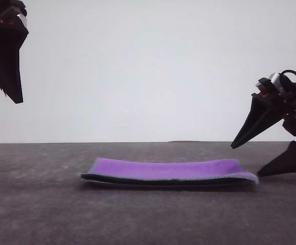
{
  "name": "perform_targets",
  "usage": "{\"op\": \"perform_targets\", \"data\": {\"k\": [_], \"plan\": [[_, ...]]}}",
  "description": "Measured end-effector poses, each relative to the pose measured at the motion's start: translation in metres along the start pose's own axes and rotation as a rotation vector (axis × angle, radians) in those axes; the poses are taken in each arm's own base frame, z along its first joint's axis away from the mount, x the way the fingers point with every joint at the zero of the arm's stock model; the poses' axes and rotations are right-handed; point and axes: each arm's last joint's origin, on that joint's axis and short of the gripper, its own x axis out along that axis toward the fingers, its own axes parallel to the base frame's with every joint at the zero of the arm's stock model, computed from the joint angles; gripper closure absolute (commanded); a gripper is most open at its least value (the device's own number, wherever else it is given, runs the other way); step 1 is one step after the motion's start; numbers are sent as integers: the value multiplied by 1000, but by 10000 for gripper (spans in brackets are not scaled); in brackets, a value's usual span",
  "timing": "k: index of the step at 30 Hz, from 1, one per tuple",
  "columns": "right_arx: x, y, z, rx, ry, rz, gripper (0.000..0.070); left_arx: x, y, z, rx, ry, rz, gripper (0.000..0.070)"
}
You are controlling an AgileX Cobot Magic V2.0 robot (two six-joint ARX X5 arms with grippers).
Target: Fold clothes
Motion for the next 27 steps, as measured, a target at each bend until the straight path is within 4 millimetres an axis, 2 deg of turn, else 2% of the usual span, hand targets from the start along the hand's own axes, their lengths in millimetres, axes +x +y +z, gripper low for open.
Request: {"op": "perform_targets", "data": {"k": [6,8,12,14,22,27], "plan": [[10,-6,-1,43,30,36,284,0,0,1,4,-10,0,266],[13,-6,-2,43,40,51,313,0,0,1,5,-14,1,266],[17,-4,-2,44,45,54,599,0,0,2,6,-17,1,266],[18,-5,-2,45,43,53,697,0,0,2,6,-17,1,266],[20,-2,0,26,40,96,699,0,0,2,6,-17,1,266],[32,15,3,-39,40,181,699,0,0,2,8,-23,1,266]]}}
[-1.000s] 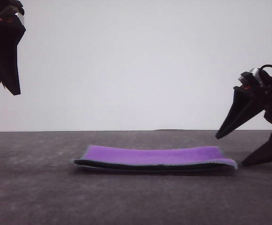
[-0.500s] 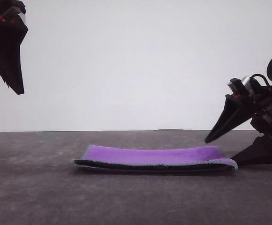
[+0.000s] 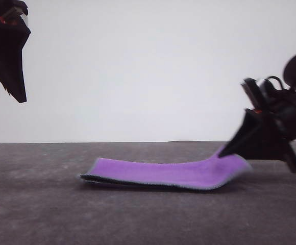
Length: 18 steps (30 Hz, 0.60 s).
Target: Fold clothes
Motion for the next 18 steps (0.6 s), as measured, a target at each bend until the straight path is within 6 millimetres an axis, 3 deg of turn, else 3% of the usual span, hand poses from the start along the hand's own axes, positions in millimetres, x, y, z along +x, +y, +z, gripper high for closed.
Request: {"op": "perform_targets", "data": {"k": [12,18], "plan": [[50,60,11,-130,13,66,700,0,0,0,0,0,0,266],[72,72,15,-138,46,81,700,0,0,0,0,0,0,266]]}}
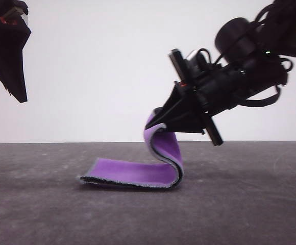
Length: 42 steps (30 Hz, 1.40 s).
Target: Fold clothes
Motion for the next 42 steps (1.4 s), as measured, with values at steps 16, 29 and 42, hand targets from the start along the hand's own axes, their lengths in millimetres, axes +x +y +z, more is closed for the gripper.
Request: {"op": "perform_targets", "data": {"k": [16,29,42], "plan": [[50,10,10,-2,67,26,699,0,0,0,0,0,0,266],[52,11,9,8,78,36,305,0,0,0,-1,4,0,266],[30,18,16,-45,131,163,305,0,0,2,8,-21,1,266]]}}
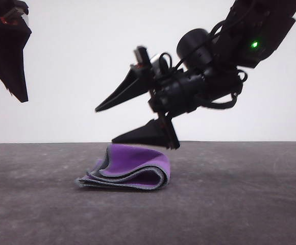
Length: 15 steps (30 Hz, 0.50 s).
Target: Fold clothes
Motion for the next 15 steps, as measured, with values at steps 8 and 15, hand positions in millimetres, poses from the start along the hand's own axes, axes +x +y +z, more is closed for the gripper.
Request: {"op": "perform_targets", "data": {"k": [8,15], "plan": [[-77,39,-1,-110,-111,-377,305,0,0,5,18,-49,2,266],[-142,76,-25,-197,-124,-744,305,0,1,5,40,-50,4,266]]}}
